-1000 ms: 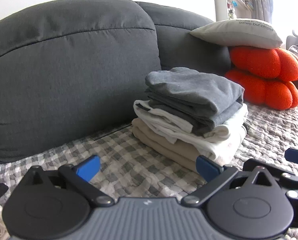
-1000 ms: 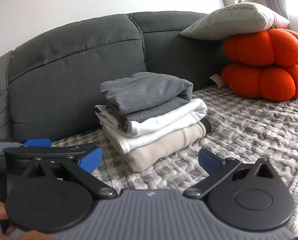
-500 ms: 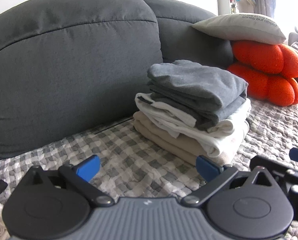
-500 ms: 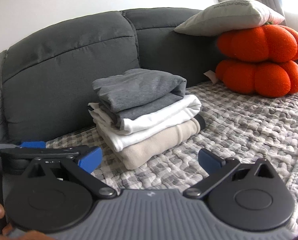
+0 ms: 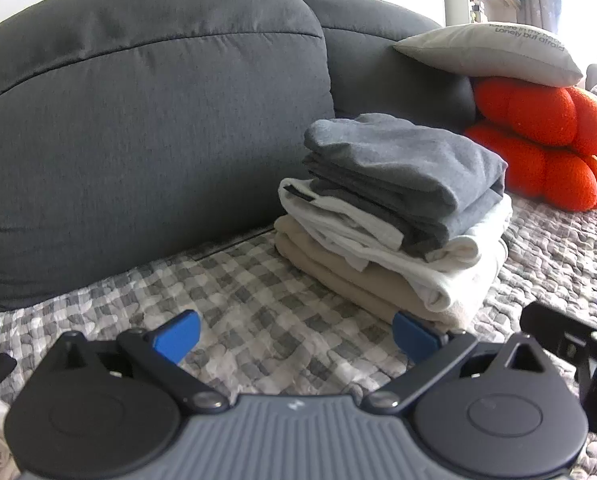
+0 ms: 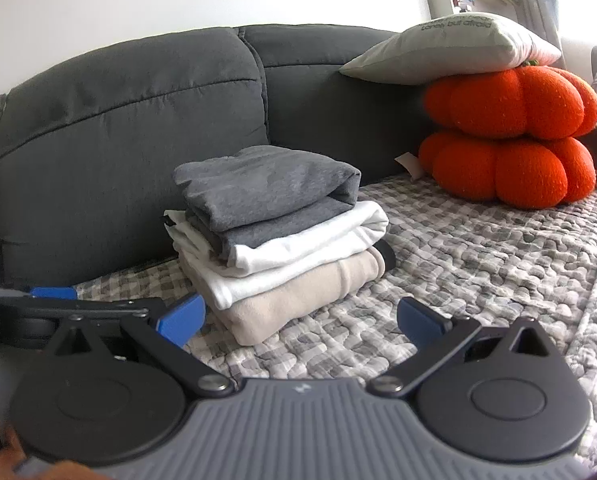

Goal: Fold clothes

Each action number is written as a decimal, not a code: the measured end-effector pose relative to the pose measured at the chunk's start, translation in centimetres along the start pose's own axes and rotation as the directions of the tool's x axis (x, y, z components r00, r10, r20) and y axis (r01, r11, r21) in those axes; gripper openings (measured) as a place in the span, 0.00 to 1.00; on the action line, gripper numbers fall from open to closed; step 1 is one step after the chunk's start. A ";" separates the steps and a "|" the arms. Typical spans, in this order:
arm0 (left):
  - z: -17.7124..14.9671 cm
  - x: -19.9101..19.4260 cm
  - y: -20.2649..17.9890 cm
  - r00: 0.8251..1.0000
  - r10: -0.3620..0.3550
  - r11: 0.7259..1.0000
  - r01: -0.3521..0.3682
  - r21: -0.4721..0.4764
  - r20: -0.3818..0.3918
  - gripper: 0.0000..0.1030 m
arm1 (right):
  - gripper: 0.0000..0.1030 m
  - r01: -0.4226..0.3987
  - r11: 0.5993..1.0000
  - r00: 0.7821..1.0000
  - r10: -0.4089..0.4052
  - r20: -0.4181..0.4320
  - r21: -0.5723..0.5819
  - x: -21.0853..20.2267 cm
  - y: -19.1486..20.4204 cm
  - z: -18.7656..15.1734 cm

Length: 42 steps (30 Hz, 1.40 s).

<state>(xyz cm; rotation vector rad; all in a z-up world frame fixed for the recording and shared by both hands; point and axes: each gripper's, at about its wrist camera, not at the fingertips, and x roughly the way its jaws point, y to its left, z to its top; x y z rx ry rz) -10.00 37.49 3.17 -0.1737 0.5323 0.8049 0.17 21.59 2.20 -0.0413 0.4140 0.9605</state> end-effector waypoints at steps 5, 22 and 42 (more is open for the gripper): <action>0.0 0.0 -0.1 1.000 0.002 1.000 -0.002 0.002 0.001 1.00 | 1.00 0.003 1.000 1.000 -0.003 -0.002 -0.008 0.0 0.1 0.0; 0.0 0.0 -0.2 1.000 -0.004 1.000 0.004 0.008 -0.002 1.00 | 1.00 0.003 1.000 1.000 -0.003 -0.010 -0.009 0.1 0.1 -0.1; 0.0 0.0 -0.3 1.000 -0.003 1.000 0.003 0.016 0.006 1.00 | 1.00 -0.001 1.000 1.000 0.001 -0.017 -0.014 0.2 0.2 -0.1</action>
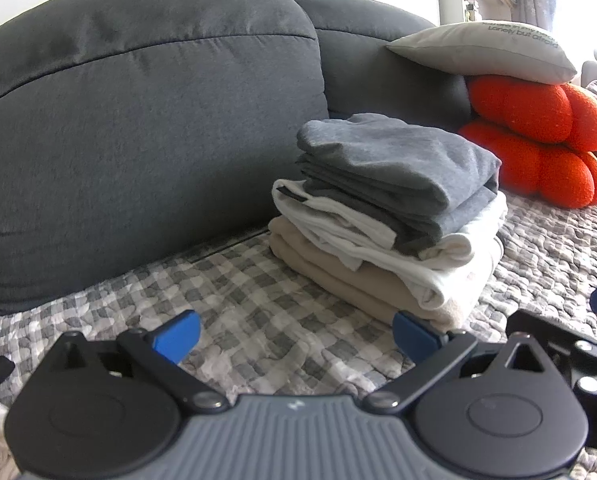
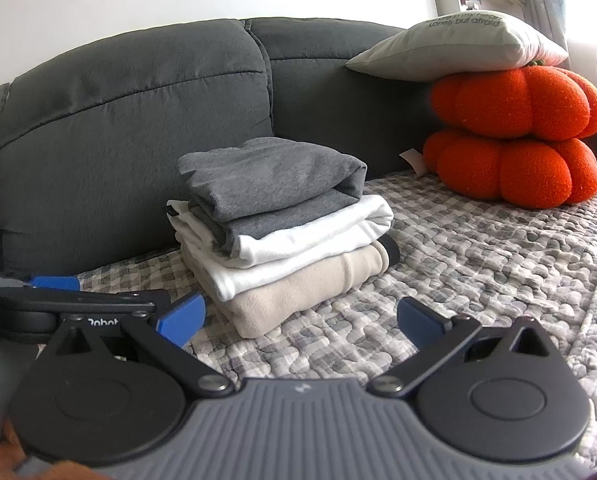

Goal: Fold clothes

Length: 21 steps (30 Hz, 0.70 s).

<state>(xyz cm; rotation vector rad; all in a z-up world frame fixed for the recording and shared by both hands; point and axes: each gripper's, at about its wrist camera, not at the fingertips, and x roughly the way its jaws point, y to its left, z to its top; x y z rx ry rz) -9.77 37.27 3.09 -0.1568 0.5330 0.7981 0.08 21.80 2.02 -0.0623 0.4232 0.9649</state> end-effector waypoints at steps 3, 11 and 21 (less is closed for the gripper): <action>0.0 0.0 0.0 1.000 0.004 1.000 -0.004 0.000 0.003 1.00 | 1.00 -0.001 1.000 1.000 0.001 -0.001 -0.001 0.0 0.0 0.0; -0.1 -0.3 -0.1 1.000 0.002 1.000 -0.002 0.005 0.011 1.00 | 1.00 -0.001 1.000 1.000 0.001 -0.003 -0.004 0.1 0.1 0.0; -0.1 -0.4 -0.3 0.999 0.013 1.000 -0.014 0.024 0.039 1.00 | 1.00 -0.006 1.000 1.000 0.006 -0.004 -0.011 0.1 0.1 0.0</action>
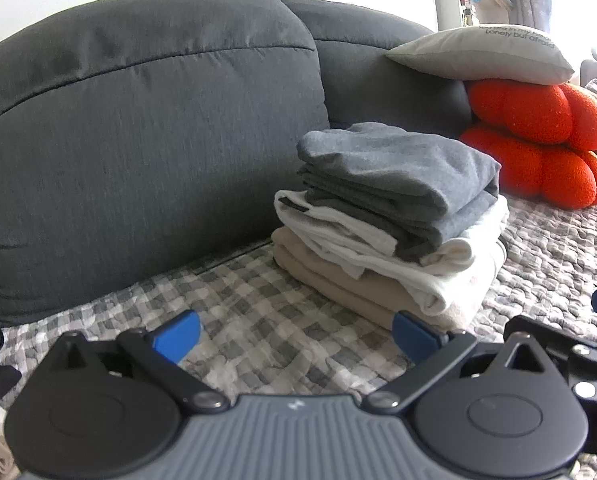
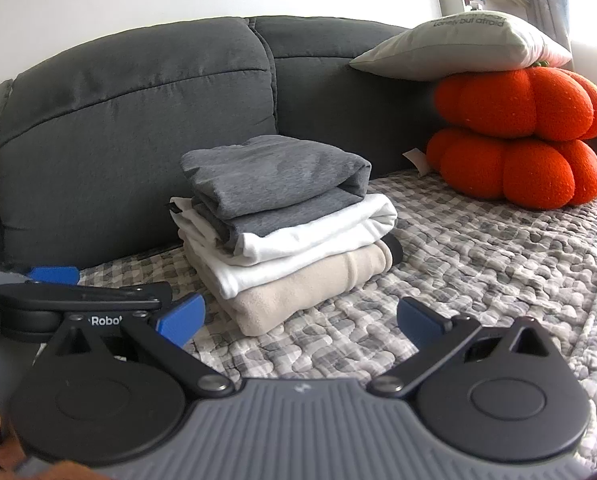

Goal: Fold clothes

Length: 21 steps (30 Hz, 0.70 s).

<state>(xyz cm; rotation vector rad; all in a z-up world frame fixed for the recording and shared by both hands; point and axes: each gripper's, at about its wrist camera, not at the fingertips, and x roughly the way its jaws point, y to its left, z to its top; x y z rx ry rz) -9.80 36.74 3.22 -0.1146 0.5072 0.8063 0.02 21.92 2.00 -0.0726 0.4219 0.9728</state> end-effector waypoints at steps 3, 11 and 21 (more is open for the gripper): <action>0.0 -0.1 -0.1 1.000 -0.003 1.000 0.003 0.004 0.004 1.00 | 1.00 -0.002 1.000 1.000 0.002 0.001 -0.004 0.0 0.0 0.0; -0.1 -0.3 -0.2 1.000 -0.006 1.000 0.006 0.017 0.022 1.00 | 1.00 -0.004 1.000 1.000 0.004 0.002 -0.010 0.0 0.2 0.0; 0.0 -0.5 -0.2 0.999 -0.008 1.000 0.007 0.016 0.034 1.00 | 1.00 -0.005 1.000 1.000 0.006 0.003 -0.007 0.0 0.1 0.0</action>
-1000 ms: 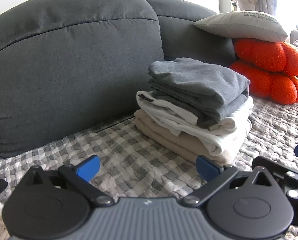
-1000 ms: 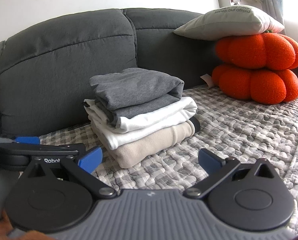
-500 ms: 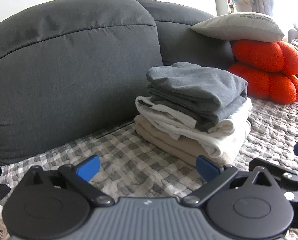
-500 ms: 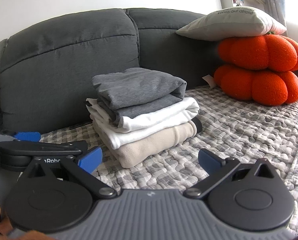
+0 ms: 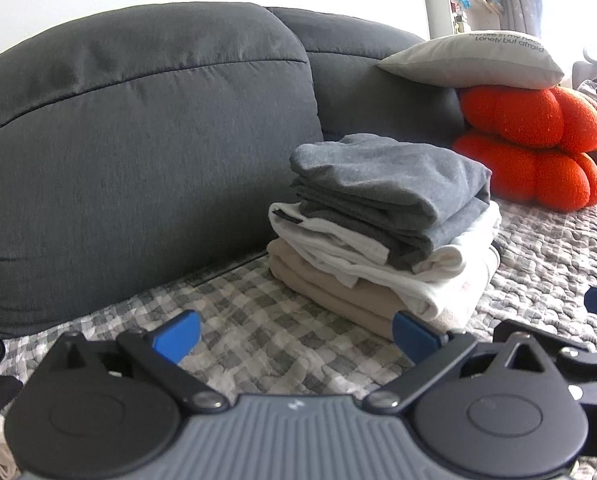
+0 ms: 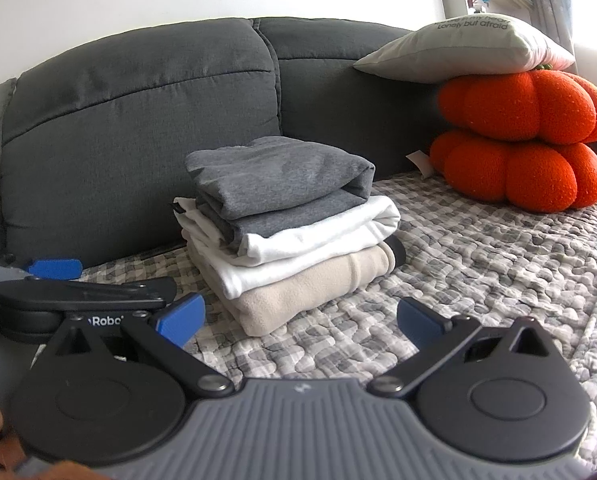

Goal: Fold clothes

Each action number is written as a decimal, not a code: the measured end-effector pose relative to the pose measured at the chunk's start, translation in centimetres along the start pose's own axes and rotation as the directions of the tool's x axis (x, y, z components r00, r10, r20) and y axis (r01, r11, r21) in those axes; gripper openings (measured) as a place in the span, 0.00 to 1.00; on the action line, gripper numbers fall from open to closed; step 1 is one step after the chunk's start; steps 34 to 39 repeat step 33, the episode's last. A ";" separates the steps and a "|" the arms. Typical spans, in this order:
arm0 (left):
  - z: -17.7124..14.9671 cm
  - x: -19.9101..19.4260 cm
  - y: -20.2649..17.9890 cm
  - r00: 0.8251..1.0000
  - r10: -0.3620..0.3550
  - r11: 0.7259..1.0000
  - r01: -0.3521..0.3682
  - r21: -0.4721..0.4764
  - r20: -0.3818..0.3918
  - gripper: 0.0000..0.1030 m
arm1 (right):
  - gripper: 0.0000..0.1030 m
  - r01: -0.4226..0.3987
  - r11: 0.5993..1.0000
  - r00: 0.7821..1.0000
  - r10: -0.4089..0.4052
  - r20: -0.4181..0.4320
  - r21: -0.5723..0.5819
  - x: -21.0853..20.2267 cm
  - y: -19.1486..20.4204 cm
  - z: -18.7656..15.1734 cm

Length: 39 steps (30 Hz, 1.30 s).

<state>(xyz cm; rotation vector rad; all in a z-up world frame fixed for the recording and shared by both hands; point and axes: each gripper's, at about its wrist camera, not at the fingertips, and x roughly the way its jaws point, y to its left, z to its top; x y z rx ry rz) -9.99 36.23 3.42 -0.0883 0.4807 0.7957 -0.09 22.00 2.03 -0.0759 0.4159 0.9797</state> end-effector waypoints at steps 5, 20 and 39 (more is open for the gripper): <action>0.0 0.1 -0.1 1.000 0.000 1.000 0.000 -0.001 -0.010 1.00 | 1.00 0.000 1.000 1.000 0.000 0.000 0.001 0.0 0.0 0.0; 0.0 0.2 0.0 1.000 -0.001 1.000 0.001 -0.008 -0.025 1.00 | 1.00 -0.001 1.000 1.000 0.001 0.000 0.003 -0.1 -0.1 0.0; 0.0 0.3 0.0 1.000 0.000 1.000 0.000 -0.011 -0.030 1.00 | 1.00 -0.002 1.000 1.000 0.002 -0.001 0.004 -0.1 -0.2 0.0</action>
